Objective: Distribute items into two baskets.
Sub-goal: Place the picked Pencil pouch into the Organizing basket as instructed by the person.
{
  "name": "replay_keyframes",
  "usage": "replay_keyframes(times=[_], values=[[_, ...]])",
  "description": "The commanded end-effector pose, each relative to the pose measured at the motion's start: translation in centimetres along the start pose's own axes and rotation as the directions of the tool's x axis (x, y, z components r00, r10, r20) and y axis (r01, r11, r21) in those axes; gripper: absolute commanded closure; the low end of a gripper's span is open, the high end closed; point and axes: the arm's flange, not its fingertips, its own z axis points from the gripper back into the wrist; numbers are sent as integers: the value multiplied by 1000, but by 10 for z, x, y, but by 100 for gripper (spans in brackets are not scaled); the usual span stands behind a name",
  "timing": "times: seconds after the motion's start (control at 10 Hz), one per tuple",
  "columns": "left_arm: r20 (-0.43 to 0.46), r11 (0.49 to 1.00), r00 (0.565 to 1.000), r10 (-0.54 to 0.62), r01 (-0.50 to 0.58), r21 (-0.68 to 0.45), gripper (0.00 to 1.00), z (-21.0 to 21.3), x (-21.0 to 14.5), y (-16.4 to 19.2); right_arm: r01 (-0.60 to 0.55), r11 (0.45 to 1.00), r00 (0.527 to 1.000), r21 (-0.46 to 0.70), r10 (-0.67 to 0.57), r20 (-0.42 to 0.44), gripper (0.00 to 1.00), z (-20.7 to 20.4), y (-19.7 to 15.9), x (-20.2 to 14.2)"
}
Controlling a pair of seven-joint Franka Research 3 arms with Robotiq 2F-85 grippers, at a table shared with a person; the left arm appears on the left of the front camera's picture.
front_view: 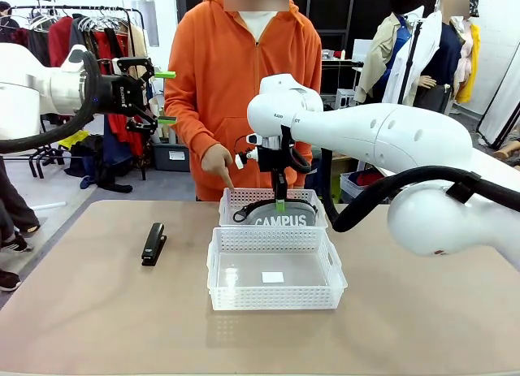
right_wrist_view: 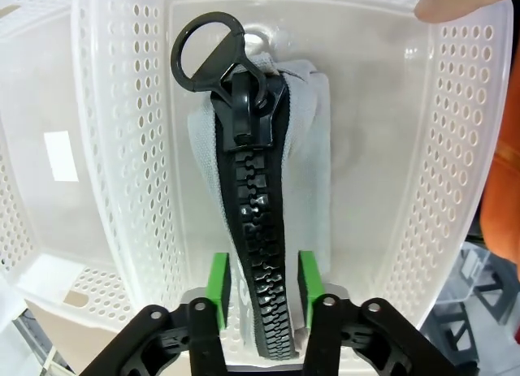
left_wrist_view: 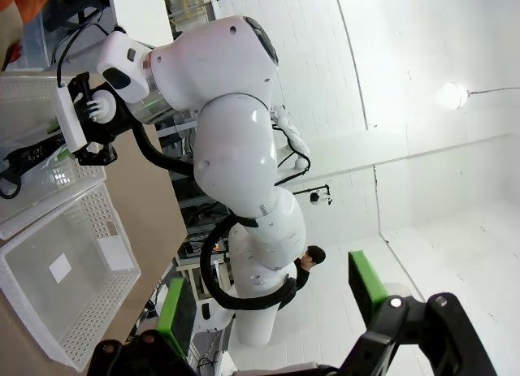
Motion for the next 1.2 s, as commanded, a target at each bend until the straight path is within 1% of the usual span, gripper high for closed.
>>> replay_keyframes(times=[0.0, 0.1, 0.2, 0.5, 0.6, 0.9, 1.0, 1.1], values=[[2, 1000, 1000, -2, 2, -2, 0, 2, 0, -1, 31, 1000, 999, 1, -31, 26, 0, 28, -59, 37], [2, 1000, 1000, -2, 2, -2, 0, 2, 0, -1, 38, 999, 999, 5, -38, 38, 0, 31, -58, 34], [2, 1000, 1000, -2, 2, -2, 0, 2, 0, -1, 45, 999, 996, 11, -45, 72, 0, 34, -58, 31], [2, 1000, 1000, -2, 2, -2, 0, 2, 0, -1, 42, 997, 974, 67, -56, 217, 0, 56, -55, 7], [2, 1000, 1000, -2, 2, -2, 0, 2, 0, -1, 39, 997, 967, 70, -55, 248, 0, 64, -51, -1], [2, 1000, 1000, -2, 2, -2, 0, 2, 0, -1, 55, 997, 954, 48, -66, 292, 0, 77, -43, -14], [2, 1000, 1000, -2, 2, -2, 0, 2, 0, -1, 32, 999, 949, 43, -44, 313, 0, 79, -41, -16], [2, 1000, 1000, -2, 2, -2, 0, 2, 0, -1, 27, 999, 951, 22, -32, 308, 0, 82, -39, -18]])
